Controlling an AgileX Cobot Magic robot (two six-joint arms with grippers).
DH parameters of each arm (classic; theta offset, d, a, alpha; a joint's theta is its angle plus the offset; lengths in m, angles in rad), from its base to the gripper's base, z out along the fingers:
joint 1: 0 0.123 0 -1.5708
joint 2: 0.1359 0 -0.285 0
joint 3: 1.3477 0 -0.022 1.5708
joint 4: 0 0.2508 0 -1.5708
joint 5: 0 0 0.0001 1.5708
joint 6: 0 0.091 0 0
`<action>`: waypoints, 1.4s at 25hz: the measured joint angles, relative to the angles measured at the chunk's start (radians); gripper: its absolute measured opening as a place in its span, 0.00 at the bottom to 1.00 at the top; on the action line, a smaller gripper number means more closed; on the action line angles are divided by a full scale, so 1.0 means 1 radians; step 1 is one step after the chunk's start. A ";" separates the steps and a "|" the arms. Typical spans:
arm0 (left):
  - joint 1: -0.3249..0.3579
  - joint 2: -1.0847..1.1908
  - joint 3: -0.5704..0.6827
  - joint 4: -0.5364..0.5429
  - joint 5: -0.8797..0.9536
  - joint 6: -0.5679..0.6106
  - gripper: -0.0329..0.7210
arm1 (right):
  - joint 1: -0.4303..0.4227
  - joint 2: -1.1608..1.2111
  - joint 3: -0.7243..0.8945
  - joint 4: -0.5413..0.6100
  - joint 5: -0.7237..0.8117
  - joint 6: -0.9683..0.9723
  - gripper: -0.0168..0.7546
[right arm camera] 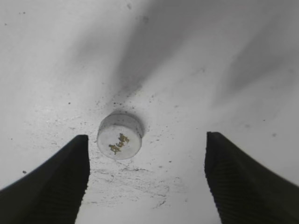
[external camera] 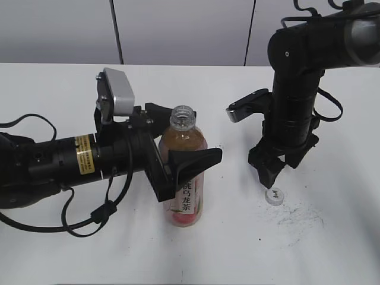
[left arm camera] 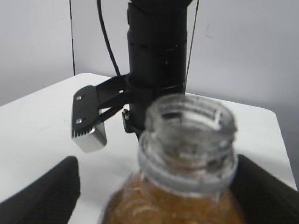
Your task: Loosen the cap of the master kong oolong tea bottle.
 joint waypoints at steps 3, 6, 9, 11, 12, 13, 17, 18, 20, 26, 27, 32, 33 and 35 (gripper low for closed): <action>0.000 -0.033 0.000 -0.002 -0.001 0.000 0.82 | 0.000 0.000 0.000 0.006 0.000 0.000 0.77; 0.000 -0.062 0.000 -0.002 0.000 0.000 0.82 | 0.000 0.000 0.000 0.016 -0.003 0.000 0.77; 0.000 -0.100 0.000 -0.003 0.000 0.000 0.82 | 0.000 0.000 0.000 0.018 -0.005 0.000 0.77; 0.000 -0.128 0.000 -0.004 0.000 0.000 0.82 | 0.000 0.000 0.000 0.018 -0.006 0.000 0.77; 0.000 -0.143 0.000 -0.004 0.000 0.000 0.82 | 0.000 0.000 0.000 0.018 -0.006 0.000 0.77; 0.000 -0.160 0.000 -0.004 0.000 0.000 0.82 | 0.000 0.000 0.000 0.018 -0.006 0.000 0.77; 0.000 -0.236 0.000 -0.004 0.000 0.000 0.82 | 0.000 0.000 0.000 0.019 -0.006 0.003 0.77; 0.000 -0.255 0.000 -0.004 0.000 0.000 0.82 | 0.000 -0.001 0.000 0.019 -0.006 0.003 0.77; 0.000 -0.306 0.001 -0.005 0.038 -0.012 0.82 | 0.000 -0.010 0.000 0.019 -0.006 0.004 0.77; 0.000 -0.477 0.001 -0.022 0.415 -0.145 0.82 | 0.000 -0.088 0.000 0.020 0.009 0.035 0.77; 0.000 -0.510 0.001 -0.022 0.500 -0.168 0.82 | 0.000 -0.109 0.000 0.019 0.029 0.042 0.77; 0.000 -0.665 0.001 -0.055 0.957 -0.219 0.82 | 0.000 -0.203 0.000 0.019 0.073 0.095 0.77; 0.000 -0.689 0.001 -0.079 1.056 -0.222 0.82 | 0.000 -0.218 0.000 0.019 0.079 0.108 0.77; 0.000 -0.743 0.001 -0.150 1.246 -0.224 0.82 | 0.000 -0.256 0.000 0.019 0.086 0.140 0.77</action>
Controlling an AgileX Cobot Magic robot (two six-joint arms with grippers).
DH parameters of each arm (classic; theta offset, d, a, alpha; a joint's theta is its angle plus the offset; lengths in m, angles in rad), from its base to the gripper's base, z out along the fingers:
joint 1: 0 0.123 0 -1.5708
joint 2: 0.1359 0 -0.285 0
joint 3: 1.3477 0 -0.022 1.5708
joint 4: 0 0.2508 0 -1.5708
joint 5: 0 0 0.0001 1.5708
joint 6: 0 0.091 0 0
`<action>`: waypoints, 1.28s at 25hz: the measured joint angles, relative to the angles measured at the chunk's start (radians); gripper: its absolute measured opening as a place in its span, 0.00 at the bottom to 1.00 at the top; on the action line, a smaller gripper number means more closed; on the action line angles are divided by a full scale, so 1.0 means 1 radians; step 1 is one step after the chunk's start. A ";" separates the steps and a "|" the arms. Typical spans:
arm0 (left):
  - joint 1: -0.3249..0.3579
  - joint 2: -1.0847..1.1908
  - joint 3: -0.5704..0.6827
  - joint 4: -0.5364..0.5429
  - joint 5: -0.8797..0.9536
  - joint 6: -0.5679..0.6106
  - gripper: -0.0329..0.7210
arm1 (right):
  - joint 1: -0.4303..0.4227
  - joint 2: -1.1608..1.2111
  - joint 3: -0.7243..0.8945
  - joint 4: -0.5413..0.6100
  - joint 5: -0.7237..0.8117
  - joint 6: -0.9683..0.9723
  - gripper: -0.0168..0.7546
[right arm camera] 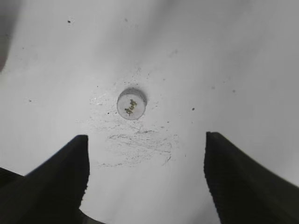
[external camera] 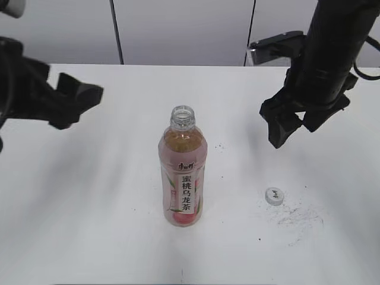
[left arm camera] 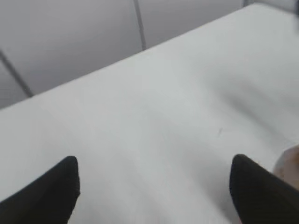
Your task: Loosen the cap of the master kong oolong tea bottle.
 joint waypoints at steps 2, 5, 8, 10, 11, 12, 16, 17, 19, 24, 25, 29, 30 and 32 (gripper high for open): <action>0.000 -0.048 0.000 -0.070 0.192 0.001 0.82 | 0.000 -0.037 0.000 0.000 0.010 0.021 0.77; 0.000 -0.136 -0.003 -0.224 0.497 0.094 0.82 | 0.000 -0.100 0.000 0.000 0.064 0.034 0.77; 0.000 -0.246 -0.030 -0.401 0.707 0.258 0.82 | 0.000 -0.166 0.000 0.000 0.093 0.036 0.77; 0.000 -0.345 -0.041 -0.491 0.786 0.359 0.82 | 0.000 -0.217 0.012 0.001 0.095 0.036 0.77; 0.000 -0.420 -0.042 -0.515 0.828 0.392 0.82 | 0.000 -0.248 0.028 0.005 0.096 0.036 0.77; 0.000 -0.467 -0.044 -0.525 0.866 0.420 0.82 | 0.000 -0.277 0.045 0.009 0.097 0.036 0.77; 0.000 -0.676 -0.046 -0.537 0.959 0.453 0.82 | 0.000 -0.432 0.172 0.047 0.101 0.039 0.77; 0.000 -0.731 -0.047 -0.545 0.977 0.455 0.82 | 0.000 -0.465 0.211 0.054 0.101 0.039 0.77; 0.000 -0.824 -0.047 -0.553 1.013 0.456 0.82 | 0.000 -0.547 0.280 0.057 0.103 0.039 0.77; 0.000 -0.995 -0.025 -0.557 1.119 0.457 0.80 | 0.000 -0.754 0.462 0.058 0.107 0.040 0.77; 0.000 -1.022 -0.009 -0.561 1.141 0.458 0.79 | 0.000 -0.796 0.493 0.058 0.108 0.040 0.77; 0.000 -1.089 0.044 -0.581 1.161 0.459 0.77 | 0.000 -1.037 0.579 0.047 0.110 0.041 0.77; 0.000 -1.093 0.048 -0.583 1.141 0.459 0.77 | 0.000 -1.082 0.593 0.047 0.110 0.041 0.77; 0.000 -1.093 0.060 -0.586 1.094 0.460 0.76 | 0.000 -1.175 0.623 0.042 0.097 0.041 0.77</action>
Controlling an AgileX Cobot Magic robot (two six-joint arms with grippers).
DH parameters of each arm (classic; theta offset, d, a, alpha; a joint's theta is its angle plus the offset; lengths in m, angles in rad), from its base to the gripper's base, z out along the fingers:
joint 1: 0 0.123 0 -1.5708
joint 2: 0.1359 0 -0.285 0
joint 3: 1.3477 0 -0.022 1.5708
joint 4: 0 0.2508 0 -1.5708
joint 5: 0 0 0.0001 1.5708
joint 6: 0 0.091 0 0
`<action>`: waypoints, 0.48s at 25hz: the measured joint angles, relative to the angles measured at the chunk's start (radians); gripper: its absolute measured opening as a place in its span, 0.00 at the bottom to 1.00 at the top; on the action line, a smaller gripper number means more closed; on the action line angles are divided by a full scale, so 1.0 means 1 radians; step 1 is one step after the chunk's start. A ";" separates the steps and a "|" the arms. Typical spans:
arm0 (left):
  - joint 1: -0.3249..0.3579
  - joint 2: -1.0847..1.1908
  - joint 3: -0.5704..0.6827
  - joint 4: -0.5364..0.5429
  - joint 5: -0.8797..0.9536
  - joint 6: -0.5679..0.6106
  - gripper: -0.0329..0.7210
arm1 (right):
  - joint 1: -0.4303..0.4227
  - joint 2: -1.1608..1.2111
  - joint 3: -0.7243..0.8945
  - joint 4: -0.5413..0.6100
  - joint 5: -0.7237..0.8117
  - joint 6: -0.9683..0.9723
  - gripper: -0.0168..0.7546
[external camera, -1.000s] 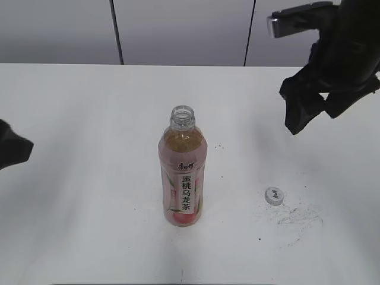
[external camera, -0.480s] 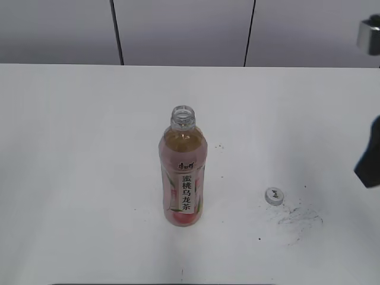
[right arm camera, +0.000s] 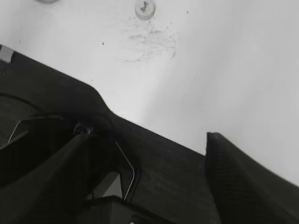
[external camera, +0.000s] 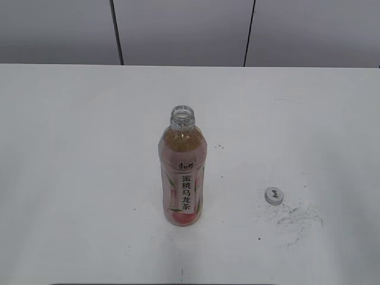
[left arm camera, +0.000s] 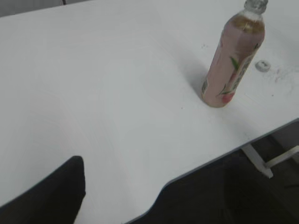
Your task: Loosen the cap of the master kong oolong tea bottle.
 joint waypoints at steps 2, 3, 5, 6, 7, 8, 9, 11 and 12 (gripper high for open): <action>0.000 0.000 0.016 -0.014 -0.055 0.000 0.76 | 0.000 -0.093 0.037 -0.005 -0.036 -0.003 0.77; 0.000 0.000 0.025 -0.020 -0.075 0.004 0.76 | 0.000 -0.128 0.055 -0.006 -0.055 -0.006 0.77; 0.000 0.000 0.032 -0.029 -0.094 0.012 0.76 | 0.000 -0.209 0.100 -0.008 -0.084 -0.009 0.77; 0.000 0.000 0.032 -0.030 -0.098 0.013 0.76 | 0.000 -0.234 0.119 -0.008 -0.092 -0.011 0.77; 0.000 0.000 0.032 -0.031 -0.099 0.015 0.76 | 0.000 -0.260 0.141 -0.008 -0.098 -0.021 0.77; 0.000 0.000 0.032 -0.031 -0.101 0.015 0.76 | 0.000 -0.278 0.159 -0.008 -0.101 -0.030 0.77; 0.000 0.000 0.032 -0.032 -0.102 0.015 0.76 | 0.000 -0.295 0.180 -0.008 -0.104 -0.036 0.77; 0.000 0.000 0.032 -0.033 -0.102 0.015 0.76 | 0.000 -0.314 0.213 -0.008 -0.104 -0.047 0.77; 0.000 0.000 0.032 -0.033 -0.105 0.015 0.76 | 0.000 -0.316 0.221 -0.008 -0.103 -0.048 0.77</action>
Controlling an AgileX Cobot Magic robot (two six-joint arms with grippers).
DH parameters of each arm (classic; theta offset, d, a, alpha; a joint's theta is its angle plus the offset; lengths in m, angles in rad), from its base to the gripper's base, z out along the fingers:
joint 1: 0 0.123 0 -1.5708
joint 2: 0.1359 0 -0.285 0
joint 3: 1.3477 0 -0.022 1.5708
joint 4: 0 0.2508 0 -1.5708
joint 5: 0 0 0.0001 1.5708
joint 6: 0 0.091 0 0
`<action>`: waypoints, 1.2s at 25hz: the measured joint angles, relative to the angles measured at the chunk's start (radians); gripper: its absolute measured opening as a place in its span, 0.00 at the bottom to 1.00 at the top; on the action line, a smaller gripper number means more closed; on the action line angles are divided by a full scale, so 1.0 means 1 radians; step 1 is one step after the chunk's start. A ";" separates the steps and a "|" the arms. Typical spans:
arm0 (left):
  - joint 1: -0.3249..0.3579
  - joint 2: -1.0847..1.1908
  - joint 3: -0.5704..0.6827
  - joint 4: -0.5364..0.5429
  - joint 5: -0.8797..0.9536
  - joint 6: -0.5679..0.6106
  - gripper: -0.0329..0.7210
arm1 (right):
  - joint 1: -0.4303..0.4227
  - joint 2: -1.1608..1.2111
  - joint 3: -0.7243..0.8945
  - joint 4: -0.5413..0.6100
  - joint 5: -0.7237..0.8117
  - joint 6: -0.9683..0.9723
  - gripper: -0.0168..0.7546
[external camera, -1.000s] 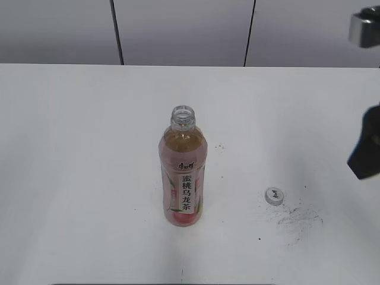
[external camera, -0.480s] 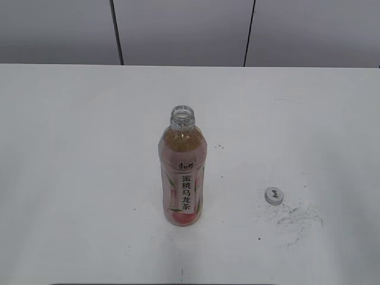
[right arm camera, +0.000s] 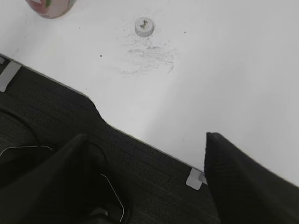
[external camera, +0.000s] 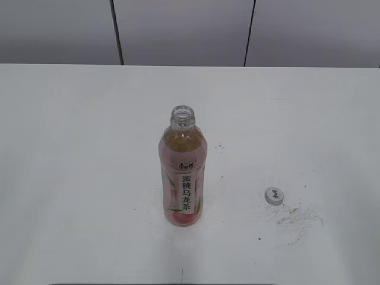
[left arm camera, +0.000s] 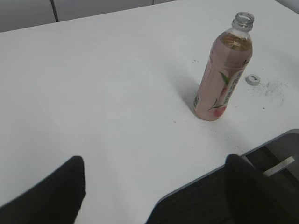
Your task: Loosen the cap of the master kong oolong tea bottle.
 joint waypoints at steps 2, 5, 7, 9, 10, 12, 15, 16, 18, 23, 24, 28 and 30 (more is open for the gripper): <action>0.000 0.000 0.000 -0.001 0.000 0.000 0.76 | 0.000 -0.001 0.002 0.000 -0.001 -0.002 0.77; 0.000 0.000 0.000 -0.001 0.000 0.000 0.76 | 0.000 -0.003 0.002 0.001 -0.001 -0.003 0.77; 0.000 0.000 0.000 -0.001 0.000 0.000 0.76 | 0.000 -0.003 0.002 0.001 -0.001 -0.003 0.77; 0.000 0.000 0.000 -0.001 0.000 0.000 0.76 | 0.000 -0.003 0.003 0.001 -0.001 -0.003 0.77; 0.000 0.000 0.000 -0.001 0.000 0.000 0.76 | 0.000 -0.003 0.003 0.001 -0.001 -0.003 0.77; 0.000 0.000 0.000 -0.001 0.000 0.000 0.76 | 0.000 -0.003 0.003 0.001 -0.001 -0.003 0.77; 0.000 0.000 0.000 -0.001 0.000 0.000 0.75 | 0.000 -0.003 0.003 0.001 -0.001 -0.003 0.77; 0.000 0.000 0.000 -0.001 0.000 0.000 0.75 | 0.000 -0.003 0.003 0.001 -0.001 -0.003 0.77; 0.000 0.000 0.000 -0.001 0.000 0.000 0.73 | 0.000 -0.003 0.003 0.001 -0.001 -0.003 0.77; 0.001 0.000 0.000 -0.001 0.000 0.000 0.72 | -0.006 -0.004 0.003 0.002 -0.001 -0.003 0.77; 0.015 0.000 0.000 -0.001 0.000 0.000 0.72 | -0.019 -0.010 0.003 0.003 -0.001 -0.003 0.77; 0.172 -0.024 0.000 -0.002 0.000 0.000 0.72 | -0.119 -0.052 0.003 0.005 -0.001 -0.003 0.77; 0.261 -0.050 0.000 -0.002 0.000 0.000 0.72 | -0.196 -0.101 0.003 0.005 -0.002 -0.003 0.77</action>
